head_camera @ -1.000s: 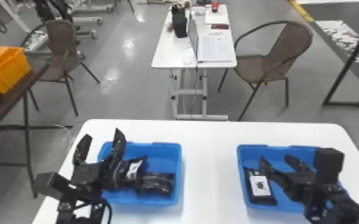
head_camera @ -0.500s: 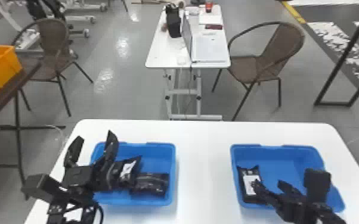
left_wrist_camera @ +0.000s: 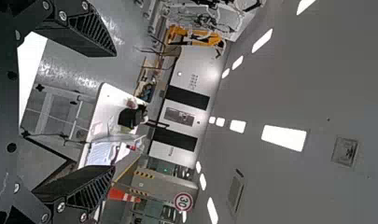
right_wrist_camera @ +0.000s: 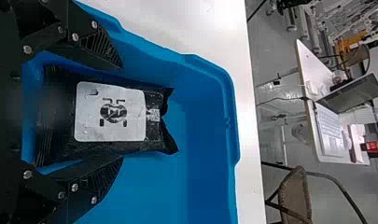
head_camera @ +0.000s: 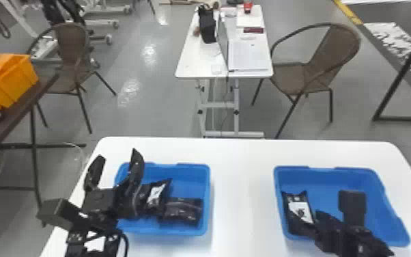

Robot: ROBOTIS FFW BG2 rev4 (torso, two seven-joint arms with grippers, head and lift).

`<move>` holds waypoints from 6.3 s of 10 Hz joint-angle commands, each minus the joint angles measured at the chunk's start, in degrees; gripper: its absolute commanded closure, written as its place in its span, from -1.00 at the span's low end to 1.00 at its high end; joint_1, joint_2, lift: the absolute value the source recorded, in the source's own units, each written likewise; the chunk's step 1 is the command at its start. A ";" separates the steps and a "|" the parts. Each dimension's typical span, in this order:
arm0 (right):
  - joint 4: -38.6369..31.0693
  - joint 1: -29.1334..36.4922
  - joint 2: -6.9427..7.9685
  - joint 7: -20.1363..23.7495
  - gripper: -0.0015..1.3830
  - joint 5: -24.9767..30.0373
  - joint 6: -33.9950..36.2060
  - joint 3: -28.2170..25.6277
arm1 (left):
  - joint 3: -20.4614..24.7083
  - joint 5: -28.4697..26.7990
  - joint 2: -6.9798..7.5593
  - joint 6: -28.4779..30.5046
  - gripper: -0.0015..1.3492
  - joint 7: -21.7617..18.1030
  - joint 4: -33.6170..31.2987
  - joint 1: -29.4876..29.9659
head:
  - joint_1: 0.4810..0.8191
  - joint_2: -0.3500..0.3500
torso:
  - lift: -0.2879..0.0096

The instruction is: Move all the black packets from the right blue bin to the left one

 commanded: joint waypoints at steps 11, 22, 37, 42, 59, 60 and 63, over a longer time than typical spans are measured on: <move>-14.29 3.45 1.22 -2.38 0.68 2.63 7.39 -2.68 | -0.07 3.18 -0.15 -0.38 -0.73 0.61 -0.70 0.26 | 0.27 0.29 | 0.94; 3.20 -21.95 -0.98 28.20 0.68 -4.66 -18.89 21.05 | -8.69 23.83 0.00 15.97 -0.81 -0.62 -8.09 -3.17 | 0.27 0.68 | 0.94; 8.30 -25.91 0.34 30.22 0.68 -14.15 -17.48 26.76 | -7.72 24.27 -0.15 28.80 0.80 -6.15 -9.23 -6.25 | 0.27 0.70 | 0.94; 11.90 -25.91 1.92 31.28 -0.89 -16.09 -20.47 22.72 | -6.49 22.52 -0.15 27.31 0.80 -6.86 -9.23 -6.51 | 0.27 0.66 | 0.94; -29.93 26.83 3.94 -1.51 -0.46 1.58 -25.04 -6.11 | 3.35 -12.90 -0.15 -3.01 -0.90 0.17 -7.30 15.20 | 0.27 0.23 | 0.94; -32.57 30.78 3.76 -1.51 -0.45 3.07 -22.67 -6.19 | 3.44 -14.93 -0.15 -1.61 -0.88 0.17 -9.32 18.80 | 0.27 0.26 | 0.94; -34.15 34.38 5.70 -3.17 -0.45 6.94 -23.55 -6.02 | 2.56 -17.21 -0.15 -0.02 -0.87 4.04 -12.57 22.23 | 0.27 0.32 | 0.94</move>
